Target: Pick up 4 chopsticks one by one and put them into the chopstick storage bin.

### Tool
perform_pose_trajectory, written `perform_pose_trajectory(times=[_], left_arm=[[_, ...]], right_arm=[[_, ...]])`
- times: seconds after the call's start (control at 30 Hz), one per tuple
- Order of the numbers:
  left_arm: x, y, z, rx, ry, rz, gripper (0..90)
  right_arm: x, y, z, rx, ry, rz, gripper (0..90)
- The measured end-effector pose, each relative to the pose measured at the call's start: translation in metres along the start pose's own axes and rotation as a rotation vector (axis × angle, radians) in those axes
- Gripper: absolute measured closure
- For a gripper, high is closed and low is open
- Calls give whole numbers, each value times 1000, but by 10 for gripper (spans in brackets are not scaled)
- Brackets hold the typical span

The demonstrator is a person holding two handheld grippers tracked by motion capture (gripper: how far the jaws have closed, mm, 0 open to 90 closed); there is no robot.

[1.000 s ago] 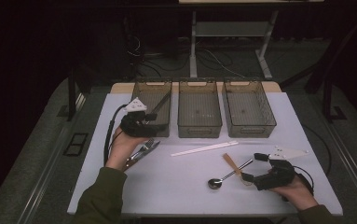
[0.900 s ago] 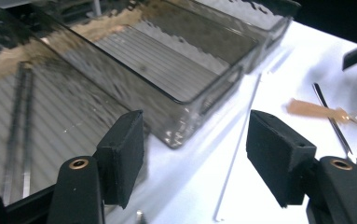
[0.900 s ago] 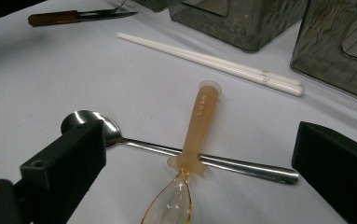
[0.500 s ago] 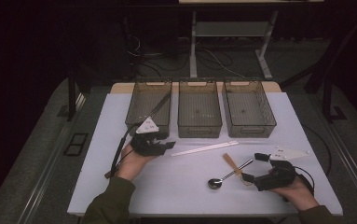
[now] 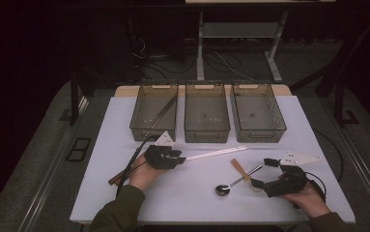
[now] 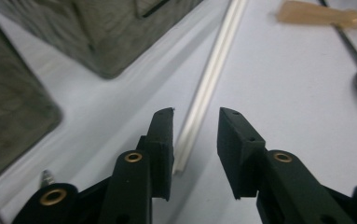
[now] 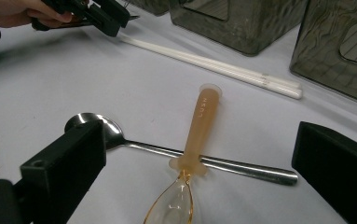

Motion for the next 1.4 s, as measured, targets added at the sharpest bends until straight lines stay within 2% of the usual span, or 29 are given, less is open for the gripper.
perform_pose_trajectory(times=[0.23, 0.4, 0.67, 0.8, 0.97, 1.17, 1.4], left_arm=[[3, 2, -2, -1, 5, -15, 681], [8, 1, -4, -20, 35, 12, 712], [10, 6, -9, -6, 67, 33, 756], [8, 8, -13, 16, 70, 19, 762], [8, 9, -13, 15, 68, 4, 773], [6, 9, -13, 32, 47, -42, 790], [2, 10, -12, 48, 48, -43, 797]], right_arm=[[0, 1, 0, 3, -1, -1, 29], [0, 0, 0, 3, -2, 2, 28], [1, 1, 0, 6, -4, 2, 28], [0, 0, 0, 4, -4, 3, 28], [0, 1, 0, 5, -4, 3, 28], [1, 1, 0, 6, -3, 3, 28], [0, 0, 0, 4, -3, 3, 28]])
Point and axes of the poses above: each handheld gripper's, and its own axes: z roughly backward along the jaws, y roughly out of its underside, x roughly to its left, the point moved 9 cm from there along -z, roughly forward along the jaws, and after that the axes turned 1 degree about -z, right-handed, at the moved point
